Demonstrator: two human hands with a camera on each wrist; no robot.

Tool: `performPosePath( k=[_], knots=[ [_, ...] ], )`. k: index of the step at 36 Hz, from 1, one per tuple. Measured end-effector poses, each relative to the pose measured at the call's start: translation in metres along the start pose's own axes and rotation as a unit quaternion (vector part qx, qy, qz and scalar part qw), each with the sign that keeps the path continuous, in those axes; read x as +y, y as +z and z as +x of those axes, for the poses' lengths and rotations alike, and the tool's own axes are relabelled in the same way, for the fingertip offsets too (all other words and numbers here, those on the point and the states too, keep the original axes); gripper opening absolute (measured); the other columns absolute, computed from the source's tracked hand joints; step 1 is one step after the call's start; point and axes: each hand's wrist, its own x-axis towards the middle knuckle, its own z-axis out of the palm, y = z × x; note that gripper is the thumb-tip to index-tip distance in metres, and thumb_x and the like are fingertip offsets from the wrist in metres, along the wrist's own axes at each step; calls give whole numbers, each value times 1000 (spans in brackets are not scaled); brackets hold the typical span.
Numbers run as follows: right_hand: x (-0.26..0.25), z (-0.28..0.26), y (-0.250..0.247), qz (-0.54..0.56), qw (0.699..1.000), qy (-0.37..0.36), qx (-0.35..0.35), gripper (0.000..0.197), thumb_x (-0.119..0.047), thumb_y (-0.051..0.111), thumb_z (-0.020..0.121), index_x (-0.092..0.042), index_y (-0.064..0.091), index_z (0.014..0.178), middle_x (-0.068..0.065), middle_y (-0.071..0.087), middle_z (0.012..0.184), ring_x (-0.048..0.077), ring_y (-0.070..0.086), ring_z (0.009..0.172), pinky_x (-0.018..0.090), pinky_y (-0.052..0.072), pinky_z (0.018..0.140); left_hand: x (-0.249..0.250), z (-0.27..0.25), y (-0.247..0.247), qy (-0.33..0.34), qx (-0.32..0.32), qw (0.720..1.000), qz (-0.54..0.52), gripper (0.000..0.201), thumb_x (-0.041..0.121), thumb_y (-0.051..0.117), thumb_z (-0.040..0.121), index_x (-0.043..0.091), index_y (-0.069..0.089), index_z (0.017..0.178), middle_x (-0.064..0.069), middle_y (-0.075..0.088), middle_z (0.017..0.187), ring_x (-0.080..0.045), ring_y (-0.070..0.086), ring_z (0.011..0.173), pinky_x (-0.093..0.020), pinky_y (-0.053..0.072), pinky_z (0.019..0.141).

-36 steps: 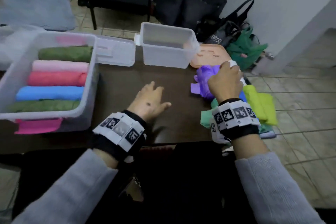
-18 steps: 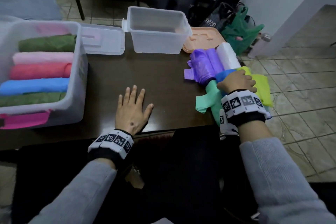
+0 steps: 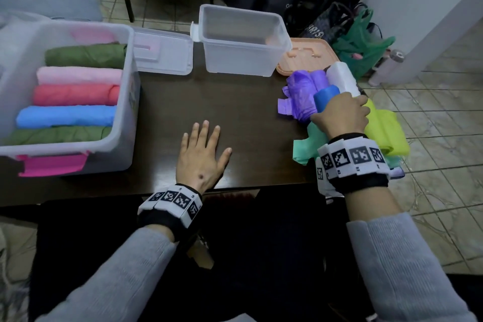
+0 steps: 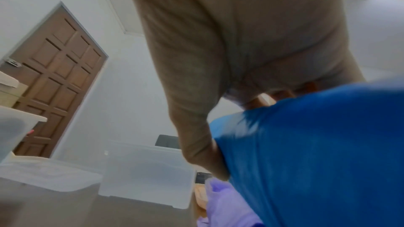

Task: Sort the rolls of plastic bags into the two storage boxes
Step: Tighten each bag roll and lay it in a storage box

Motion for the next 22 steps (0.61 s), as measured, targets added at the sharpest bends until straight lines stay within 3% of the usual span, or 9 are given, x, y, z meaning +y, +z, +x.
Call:
performPosePath(
  k=[8, 13, 15, 18, 22],
  knots=[
    [-35, -21, 19, 20, 998, -56, -33, 53, -26, 64, 85, -1, 42, 127, 18, 49, 131, 36, 39, 124, 39, 38, 97, 0, 1, 1, 0, 0, 1000, -1, 64, 55, 19, 97, 25, 8, 151, -2, -2, 160, -19, -7, 147, -37, -6, 117],
    [-63, -49, 40, -9, 988, -143, -62, 50, -22, 63, 84, -1, 41, 124, 19, 50, 128, 34, 41, 122, 40, 41, 94, -3, 2, 0, 3, -1, 998, -59, 62, 49, 26, 99, 21, 11, 151, -1, 2, 160, -17, -5, 147, -34, -6, 116],
    [-73, -61, 50, -34, 976, -201, -77, 52, -24, 65, 82, -2, 41, 124, 18, 50, 127, 33, 42, 122, 40, 41, 93, -5, 5, -6, -5, 18, 986, -164, 57, 36, 34, 100, 13, 16, 150, -4, 14, 158, -18, 5, 147, -32, -1, 117],
    [-84, -78, 63, -87, 942, -311, -97, 54, -28, 65, 83, -5, 41, 125, 16, 50, 127, 32, 40, 122, 39, 39, 93, -14, 11, -23, -68, 85, 939, -326, 49, 13, 42, 98, 4, 29, 145, -12, 34, 150, -23, 30, 139, -24, 16, 111],
    [-93, -91, 71, -135, 886, -429, -108, 54, -29, 61, 83, -9, 39, 128, 12, 46, 129, 29, 37, 123, 39, 35, 94, -32, 21, -49, -170, 88, 915, -356, 46, 14, 48, 95, 5, 39, 139, -14, 49, 138, -24, 50, 123, -21, 29, 101]
  ],
)
